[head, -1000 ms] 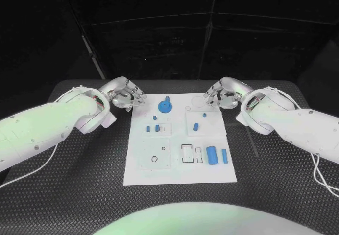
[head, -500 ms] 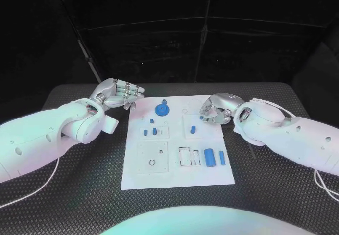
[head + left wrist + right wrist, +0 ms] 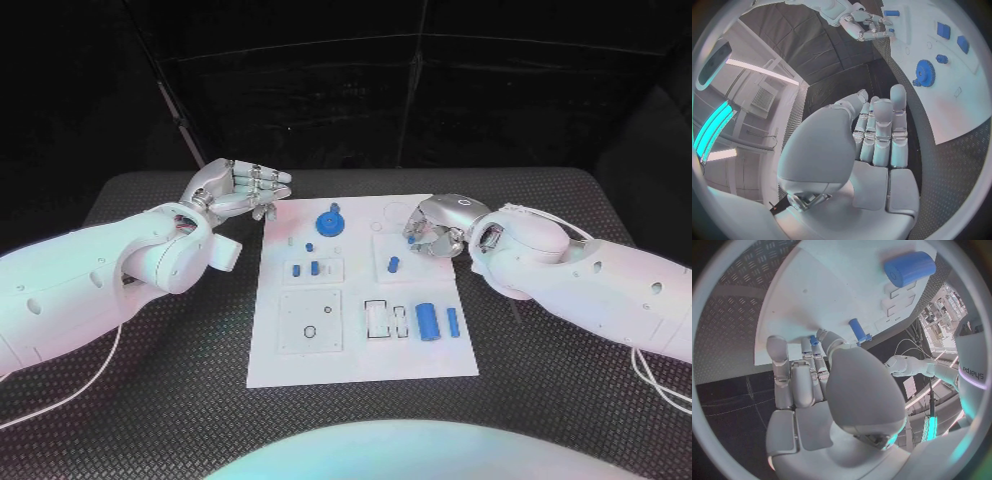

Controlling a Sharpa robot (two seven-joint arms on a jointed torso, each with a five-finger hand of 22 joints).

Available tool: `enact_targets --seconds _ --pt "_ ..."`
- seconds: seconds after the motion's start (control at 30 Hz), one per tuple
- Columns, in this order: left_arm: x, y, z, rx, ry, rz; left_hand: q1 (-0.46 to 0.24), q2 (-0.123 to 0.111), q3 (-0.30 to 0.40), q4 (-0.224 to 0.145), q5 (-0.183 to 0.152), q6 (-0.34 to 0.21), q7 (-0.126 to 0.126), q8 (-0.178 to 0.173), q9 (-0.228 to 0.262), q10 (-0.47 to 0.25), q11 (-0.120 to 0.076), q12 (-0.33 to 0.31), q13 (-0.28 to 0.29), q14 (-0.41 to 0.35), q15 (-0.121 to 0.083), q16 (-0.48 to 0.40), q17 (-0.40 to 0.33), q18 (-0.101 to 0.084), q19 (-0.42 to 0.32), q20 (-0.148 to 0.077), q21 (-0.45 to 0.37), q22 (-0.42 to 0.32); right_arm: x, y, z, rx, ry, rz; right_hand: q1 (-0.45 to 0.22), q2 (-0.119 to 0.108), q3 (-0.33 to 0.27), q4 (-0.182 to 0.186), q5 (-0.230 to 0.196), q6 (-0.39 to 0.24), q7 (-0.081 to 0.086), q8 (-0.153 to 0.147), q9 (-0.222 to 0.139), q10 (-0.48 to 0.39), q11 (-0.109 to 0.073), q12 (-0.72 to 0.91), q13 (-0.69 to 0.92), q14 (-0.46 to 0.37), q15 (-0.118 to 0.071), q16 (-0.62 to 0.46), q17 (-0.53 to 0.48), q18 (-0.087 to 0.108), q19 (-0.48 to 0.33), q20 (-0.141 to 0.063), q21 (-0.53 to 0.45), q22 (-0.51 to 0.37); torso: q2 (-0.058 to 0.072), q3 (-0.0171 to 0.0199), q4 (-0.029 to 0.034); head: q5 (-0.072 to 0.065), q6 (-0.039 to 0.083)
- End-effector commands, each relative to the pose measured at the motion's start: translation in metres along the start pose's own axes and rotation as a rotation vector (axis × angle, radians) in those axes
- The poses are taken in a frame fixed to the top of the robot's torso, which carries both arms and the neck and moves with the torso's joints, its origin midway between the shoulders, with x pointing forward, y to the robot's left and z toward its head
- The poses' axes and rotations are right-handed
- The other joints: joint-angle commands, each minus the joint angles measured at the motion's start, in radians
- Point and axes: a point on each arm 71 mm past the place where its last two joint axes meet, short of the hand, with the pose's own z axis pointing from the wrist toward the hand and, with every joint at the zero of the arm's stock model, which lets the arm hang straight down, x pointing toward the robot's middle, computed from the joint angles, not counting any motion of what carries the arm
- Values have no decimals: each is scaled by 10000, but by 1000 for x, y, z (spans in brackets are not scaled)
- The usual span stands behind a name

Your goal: Assemble the parts on the task board

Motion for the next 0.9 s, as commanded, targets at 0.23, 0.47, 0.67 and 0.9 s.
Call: enact_targets --seconds 0.23,0.47,0.67,0.9 --pt "0 -2 1 222 -54 -244 -17 86 -18 -58 -22 69 13 37 -15 -50 28 68 16 -85 19 -70 -42 198 -74 15 -76 -23 5 1 4 215 233 -495 226 223 908 -273 -591 527 -132 27 44 594 -121 -19 -254 453 -152 147 150 -5 226 -119 309 365 2 5 -2 -39 -52" --pt "0 -2 1 198 -47 -246 -32 93 -23 -57 -24 69 21 36 -22 -73 37 76 18 -100 24 -98 -71 197 -80 18 -99 -38 3 3 4 347 -195 -861 249 406 1649 -628 -837 993 -260 152 80 1078 -272 60 -291 492 -273 225 224 -88 458 -244 674 896 -7 5 -2 -95 -97" --pt "0 -2 1 183 -56 -242 -38 92 -27 -61 -24 63 27 33 -27 -94 42 77 17 -107 28 -111 -85 197 -83 20 -113 -46 1 8 4 336 -661 -1042 1 307 2049 -844 -895 1078 -266 104 55 1187 -289 -20 -344 497 -285 247 234 -103 457 -270 783 1010 -8 0 -3 -114 -101" --pt "-1 -2 1 173 -49 -243 -42 95 -30 -79 -23 42 43 23 -45 -173 63 77 13 -152 43 -186 -177 194 -94 29 -157 -73 -4 15 1 57 -1283 -985 -210 179 2203 -940 -734 1094 -260 58 39 1216 -284 -74 -373 494 -281 244 214 -106 446 -267 829 1054 -24 7 -7 -120 -118"
